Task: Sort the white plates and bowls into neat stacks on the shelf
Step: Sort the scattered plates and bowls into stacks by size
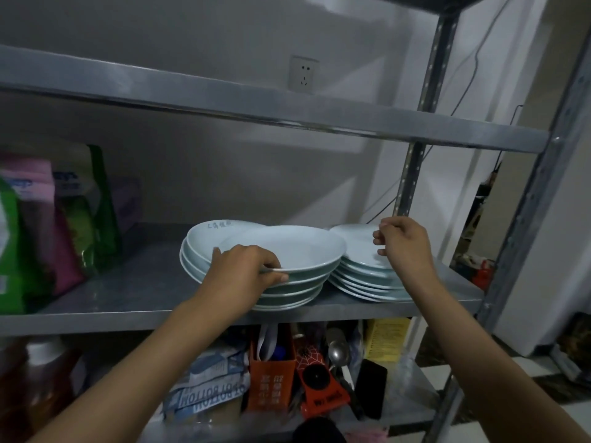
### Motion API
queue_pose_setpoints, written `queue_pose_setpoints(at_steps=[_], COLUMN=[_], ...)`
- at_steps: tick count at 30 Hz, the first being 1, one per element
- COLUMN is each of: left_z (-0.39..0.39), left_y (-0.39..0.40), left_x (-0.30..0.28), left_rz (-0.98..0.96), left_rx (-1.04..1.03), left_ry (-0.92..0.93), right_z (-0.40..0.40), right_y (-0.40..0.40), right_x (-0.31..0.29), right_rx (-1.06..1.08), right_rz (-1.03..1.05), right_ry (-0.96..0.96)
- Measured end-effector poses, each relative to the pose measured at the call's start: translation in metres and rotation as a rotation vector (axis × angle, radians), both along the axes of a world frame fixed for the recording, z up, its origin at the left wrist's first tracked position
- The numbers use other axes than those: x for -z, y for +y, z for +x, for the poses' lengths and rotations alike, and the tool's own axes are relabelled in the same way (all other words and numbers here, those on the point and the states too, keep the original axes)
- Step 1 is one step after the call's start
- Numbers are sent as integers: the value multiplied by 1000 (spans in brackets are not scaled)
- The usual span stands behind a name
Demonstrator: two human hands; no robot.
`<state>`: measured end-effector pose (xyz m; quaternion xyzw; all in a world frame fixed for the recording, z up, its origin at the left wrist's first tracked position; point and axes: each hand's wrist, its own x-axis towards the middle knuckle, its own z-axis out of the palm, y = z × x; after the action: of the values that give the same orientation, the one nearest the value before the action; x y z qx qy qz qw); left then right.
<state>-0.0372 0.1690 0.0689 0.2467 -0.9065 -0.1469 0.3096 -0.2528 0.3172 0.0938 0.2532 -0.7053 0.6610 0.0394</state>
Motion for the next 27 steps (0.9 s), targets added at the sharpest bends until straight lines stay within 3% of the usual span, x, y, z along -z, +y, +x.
queue_pose_setpoints(at_steps=[8,14,19,27], left_z=[-16,-71,-120,-186], left_y=[28,57,88,100], left_x=[3,-12,-16,-12], left_rz=[-187,-214,-158,-157], left_rx=[-68,103,215,234], left_ry=[-60,81,79,-72], right_z=[-9,-48,-106,-210], right_y=[9,15,32,36], right_x=[21,22,19,46], right_rx=[-48,-9,86,253], right_rz=[-79,-67,-62,274], right_ry=[-60,48,122,239])
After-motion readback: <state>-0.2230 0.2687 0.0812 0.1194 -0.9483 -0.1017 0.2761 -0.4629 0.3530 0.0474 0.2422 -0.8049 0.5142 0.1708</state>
